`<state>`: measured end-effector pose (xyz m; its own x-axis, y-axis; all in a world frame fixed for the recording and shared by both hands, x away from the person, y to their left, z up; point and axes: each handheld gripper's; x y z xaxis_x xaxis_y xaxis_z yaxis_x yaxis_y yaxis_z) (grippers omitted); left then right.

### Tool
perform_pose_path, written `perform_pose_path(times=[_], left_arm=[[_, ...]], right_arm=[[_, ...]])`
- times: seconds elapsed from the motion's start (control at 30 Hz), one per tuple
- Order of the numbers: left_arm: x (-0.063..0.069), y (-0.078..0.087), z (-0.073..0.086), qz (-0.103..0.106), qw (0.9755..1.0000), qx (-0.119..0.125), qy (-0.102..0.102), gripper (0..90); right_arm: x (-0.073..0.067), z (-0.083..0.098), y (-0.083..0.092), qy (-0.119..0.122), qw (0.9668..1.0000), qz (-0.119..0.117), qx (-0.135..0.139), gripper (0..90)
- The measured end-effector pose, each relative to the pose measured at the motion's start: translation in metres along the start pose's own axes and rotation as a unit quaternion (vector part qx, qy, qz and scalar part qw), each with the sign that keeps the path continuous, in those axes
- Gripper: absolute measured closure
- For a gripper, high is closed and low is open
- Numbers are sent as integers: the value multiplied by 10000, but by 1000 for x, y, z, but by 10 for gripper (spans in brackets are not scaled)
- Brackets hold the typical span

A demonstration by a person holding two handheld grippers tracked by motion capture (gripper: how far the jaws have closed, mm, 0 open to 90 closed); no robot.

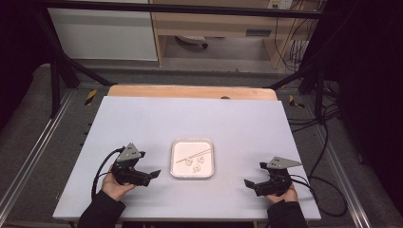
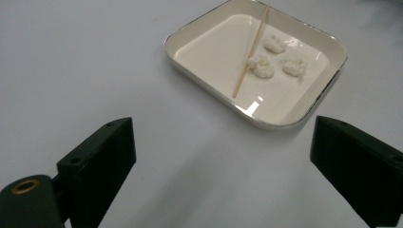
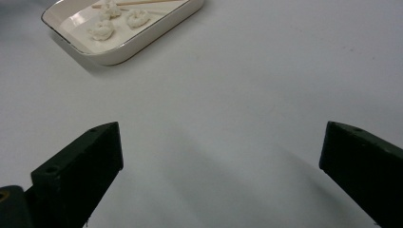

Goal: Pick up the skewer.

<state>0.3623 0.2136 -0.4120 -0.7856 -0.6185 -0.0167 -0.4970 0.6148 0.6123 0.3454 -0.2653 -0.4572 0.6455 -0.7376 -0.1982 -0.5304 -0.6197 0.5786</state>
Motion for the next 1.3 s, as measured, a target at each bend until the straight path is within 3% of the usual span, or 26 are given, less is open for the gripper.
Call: perform_pose_path(times=[0.3, 0.57, 1.07, 1.3], left_arm=[[9, -19, -23, 73, 9997, -138, -161, 137], [12, -44, -39, 96, 9992, -330, -213, 295], [13, -80, -49, 209, 9969, -728, -232, 566], [17, -94, -50, 184, 9949, -886, -453, 660]], right_arm=[[0, 0, 0, 22, 10000, 6, -7, 13], [0, 0, 0, 24, 10000, 13, -14, 13], [0, 0, -1, 50, 10000, 2, -33, 13], [0, 0, 0, 47, 10000, -3, -12, 13]])
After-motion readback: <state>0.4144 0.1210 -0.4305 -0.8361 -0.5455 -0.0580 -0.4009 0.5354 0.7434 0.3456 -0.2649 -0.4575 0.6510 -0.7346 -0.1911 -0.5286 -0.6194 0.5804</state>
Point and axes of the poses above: each handheld gripper's, and its own axes: y roughly backward along the jaws, z roughly out of its underside, x roughly to its right, and after that the axes turned 4 degrees about -y, right-handed
